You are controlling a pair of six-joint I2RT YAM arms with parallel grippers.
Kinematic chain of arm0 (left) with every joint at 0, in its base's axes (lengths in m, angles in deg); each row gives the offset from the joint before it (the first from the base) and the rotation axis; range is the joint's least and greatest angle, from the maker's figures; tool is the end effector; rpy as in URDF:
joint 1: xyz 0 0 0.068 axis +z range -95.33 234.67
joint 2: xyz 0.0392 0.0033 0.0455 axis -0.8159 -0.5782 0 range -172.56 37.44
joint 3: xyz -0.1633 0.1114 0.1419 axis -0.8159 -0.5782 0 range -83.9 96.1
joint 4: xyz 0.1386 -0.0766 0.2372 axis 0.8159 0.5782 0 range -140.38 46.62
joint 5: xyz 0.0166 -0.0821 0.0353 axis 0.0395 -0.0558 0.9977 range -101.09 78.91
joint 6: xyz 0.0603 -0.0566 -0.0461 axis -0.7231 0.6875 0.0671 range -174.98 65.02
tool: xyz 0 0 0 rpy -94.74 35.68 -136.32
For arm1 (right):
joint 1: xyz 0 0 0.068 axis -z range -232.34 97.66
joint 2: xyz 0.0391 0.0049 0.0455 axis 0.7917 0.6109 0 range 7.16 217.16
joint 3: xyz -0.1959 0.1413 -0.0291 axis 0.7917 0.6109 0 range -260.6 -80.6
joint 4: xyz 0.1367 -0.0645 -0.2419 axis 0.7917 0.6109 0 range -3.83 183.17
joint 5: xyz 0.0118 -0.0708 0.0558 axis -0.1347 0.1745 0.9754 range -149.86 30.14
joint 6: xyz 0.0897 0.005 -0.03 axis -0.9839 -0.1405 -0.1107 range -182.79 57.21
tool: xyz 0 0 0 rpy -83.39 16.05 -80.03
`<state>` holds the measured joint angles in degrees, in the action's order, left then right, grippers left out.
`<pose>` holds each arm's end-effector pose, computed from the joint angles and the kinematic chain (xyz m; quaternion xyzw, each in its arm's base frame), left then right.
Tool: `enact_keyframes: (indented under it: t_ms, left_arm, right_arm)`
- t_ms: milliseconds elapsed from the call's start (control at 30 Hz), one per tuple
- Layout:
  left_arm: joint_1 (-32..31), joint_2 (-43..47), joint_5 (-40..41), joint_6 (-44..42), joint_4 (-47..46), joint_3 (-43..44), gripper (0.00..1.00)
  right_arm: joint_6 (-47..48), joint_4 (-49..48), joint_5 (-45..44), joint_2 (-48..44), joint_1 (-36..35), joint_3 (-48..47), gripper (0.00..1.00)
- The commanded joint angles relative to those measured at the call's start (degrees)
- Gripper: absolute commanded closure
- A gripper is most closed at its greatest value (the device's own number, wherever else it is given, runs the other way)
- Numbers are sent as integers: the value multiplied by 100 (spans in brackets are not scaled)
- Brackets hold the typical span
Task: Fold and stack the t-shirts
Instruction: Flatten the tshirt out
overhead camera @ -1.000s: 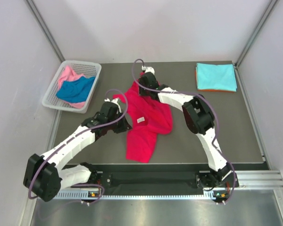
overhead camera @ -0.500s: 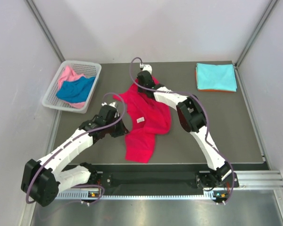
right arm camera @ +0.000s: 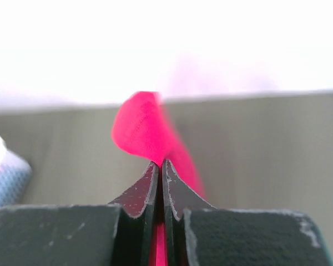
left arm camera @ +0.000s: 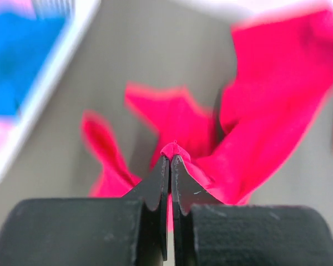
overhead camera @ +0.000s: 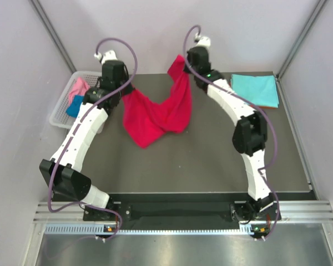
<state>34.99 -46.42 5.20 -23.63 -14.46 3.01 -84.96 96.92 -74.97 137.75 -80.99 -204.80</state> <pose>0.3779 -0.1098 0.3351 -0.1558 0.8580 -0.0916 0.4808 0.5344 0.2666 0.2742 0.0329 0.8007 0.1571 0.5772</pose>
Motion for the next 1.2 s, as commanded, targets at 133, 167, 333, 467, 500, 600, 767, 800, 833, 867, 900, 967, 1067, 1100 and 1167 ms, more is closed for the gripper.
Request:
enact_keyframes:
  t_ms: [133,167,333,467,500,600,767,800,833,867,900,967,1067,1100,1167]
  left_arm:
    - [17,316,-265,-648,363,706,100]
    - [0,648,-319,-657,372,460,100]
    - [-71,1862,-775,-350,557,-1657,100]
    - [-71,3031,-1232,378,311,-3535,100]
    - [-71,3137,-1338,537,223,-3785,100]
    - [-71,3297,-1603,1153,73,-4489,100]
    - [-80,3235,-1542,1531,222,-4894,100]
    - [-80,3226,-1594,1558,214,-4947,100]
    - [-80,3226,-1760,1567,179,-5078,100]
    - [-80,3235,-1813,1602,161,-5140,100]
    - [-88,3261,-1910,1637,161,-5193,100]
    - [-88,3358,-2173,1585,21,-5334,91]
    - [-97,3385,-2394,1488,38,-5185,66]
    - [-97,3384,-2272,1418,212,-5045,58]
    - [-88,3201,-1641,1164,432,-4440,53]
  right_arm:
    - [-49,262,245,-2062,561,1106,100]
    - [-68,227,324,-2246,596,1404,100]
    - [-155,235,930,-3468,632,3785,100]
    - [-498,68,1186,-4434,632,6260,99]
    - [-568,-10,1160,-4854,632,6625,99]
    - [-779,85,915,-5689,632,7646,97]
    - [-1271,665,861,-6929,527,8743,95]
    - [-1385,770,783,-7089,518,8894,94]
    - [-1438,1024,678,-7247,526,9044,94]
    - [-1500,1105,485,-7536,526,9324,94]
    - [-1579,1166,422,-7669,526,9466,93]
    - [-1649,1552,238,-7950,535,9598,87]
    - [-1781,2070,184,-8241,527,9425,74]
    - [-1869,2194,193,-8312,526,9327,70]
    - [-1922,2484,298,-8426,526,8968,67]
